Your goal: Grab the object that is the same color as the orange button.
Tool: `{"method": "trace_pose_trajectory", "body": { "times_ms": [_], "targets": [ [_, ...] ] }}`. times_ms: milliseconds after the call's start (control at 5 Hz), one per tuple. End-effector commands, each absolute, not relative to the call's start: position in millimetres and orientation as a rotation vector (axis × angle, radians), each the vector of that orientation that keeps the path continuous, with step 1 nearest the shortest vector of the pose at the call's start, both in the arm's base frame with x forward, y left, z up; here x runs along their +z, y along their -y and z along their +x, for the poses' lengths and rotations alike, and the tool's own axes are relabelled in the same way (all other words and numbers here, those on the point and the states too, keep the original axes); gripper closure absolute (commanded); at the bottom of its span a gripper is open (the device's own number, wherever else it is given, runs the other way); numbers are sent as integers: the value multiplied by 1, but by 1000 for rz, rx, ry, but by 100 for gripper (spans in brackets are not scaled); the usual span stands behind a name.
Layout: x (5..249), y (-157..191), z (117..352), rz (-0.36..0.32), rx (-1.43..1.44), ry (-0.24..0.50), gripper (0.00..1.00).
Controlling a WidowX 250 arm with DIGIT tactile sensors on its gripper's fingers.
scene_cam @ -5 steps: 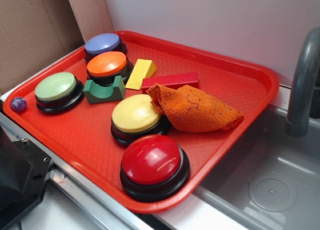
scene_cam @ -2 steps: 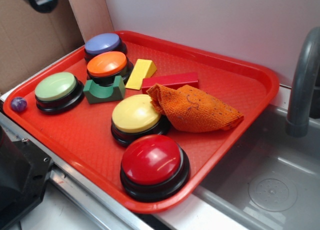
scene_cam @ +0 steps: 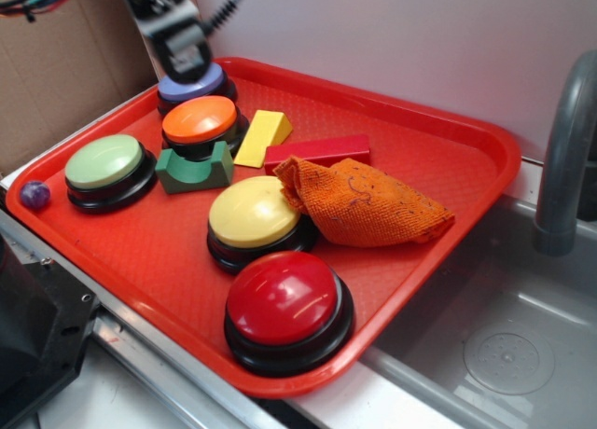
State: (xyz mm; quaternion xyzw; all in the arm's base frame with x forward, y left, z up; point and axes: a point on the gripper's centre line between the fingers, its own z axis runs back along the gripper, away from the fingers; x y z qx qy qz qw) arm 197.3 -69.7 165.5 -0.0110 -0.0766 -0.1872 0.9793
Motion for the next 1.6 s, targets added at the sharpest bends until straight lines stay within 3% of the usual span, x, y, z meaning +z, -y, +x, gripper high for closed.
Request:
{"method": "trace_pose_trajectory", "body": {
  "times_ms": [0, 400, 800, 1000, 1400],
  "targets": [
    [120, 101, 234, 9, -497, 177, 0],
    [71, 113, 254, 31, -579, 141, 0],
    [47, 119, 259, 58, -570, 98, 0],
    [42, 119, 260, 63, -561, 92, 100],
    [49, 109, 264, 68, -501, 106, 100]
  ]
}}
